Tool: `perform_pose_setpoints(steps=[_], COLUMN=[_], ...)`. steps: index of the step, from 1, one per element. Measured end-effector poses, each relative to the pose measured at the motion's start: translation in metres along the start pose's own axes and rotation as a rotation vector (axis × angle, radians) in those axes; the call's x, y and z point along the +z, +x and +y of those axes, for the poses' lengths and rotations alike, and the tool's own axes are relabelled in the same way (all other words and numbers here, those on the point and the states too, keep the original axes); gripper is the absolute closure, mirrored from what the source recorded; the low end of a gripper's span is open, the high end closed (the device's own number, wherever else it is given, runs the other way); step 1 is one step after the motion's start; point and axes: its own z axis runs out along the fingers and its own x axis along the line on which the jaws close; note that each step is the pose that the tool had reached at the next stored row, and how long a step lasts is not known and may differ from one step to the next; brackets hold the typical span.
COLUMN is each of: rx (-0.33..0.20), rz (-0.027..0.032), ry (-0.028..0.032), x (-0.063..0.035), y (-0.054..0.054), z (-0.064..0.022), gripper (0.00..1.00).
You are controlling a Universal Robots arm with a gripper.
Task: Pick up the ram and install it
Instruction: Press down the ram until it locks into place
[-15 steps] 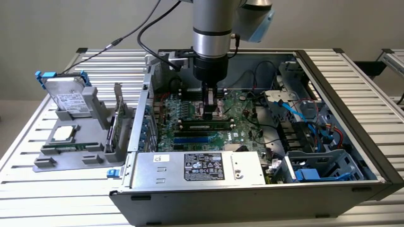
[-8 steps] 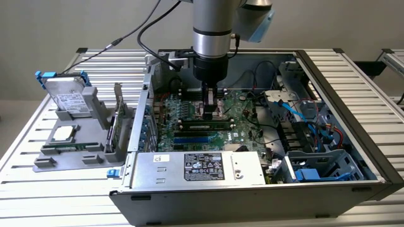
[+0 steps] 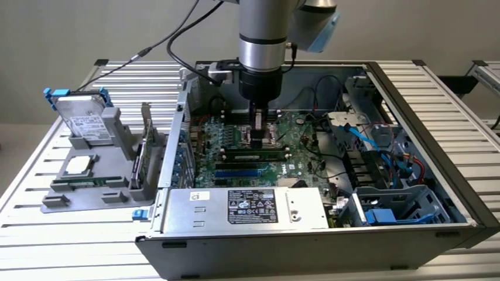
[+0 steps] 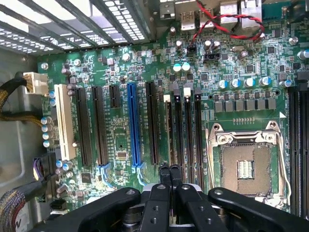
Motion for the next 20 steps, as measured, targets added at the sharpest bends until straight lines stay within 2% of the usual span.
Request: perform_pose_setpoints(steps=[20], rx=[0.33], rz=[0.0005], ry=[-0.0448], x=[0.0003], y=[-0.0001], z=[0.0], gripper=[0.9])
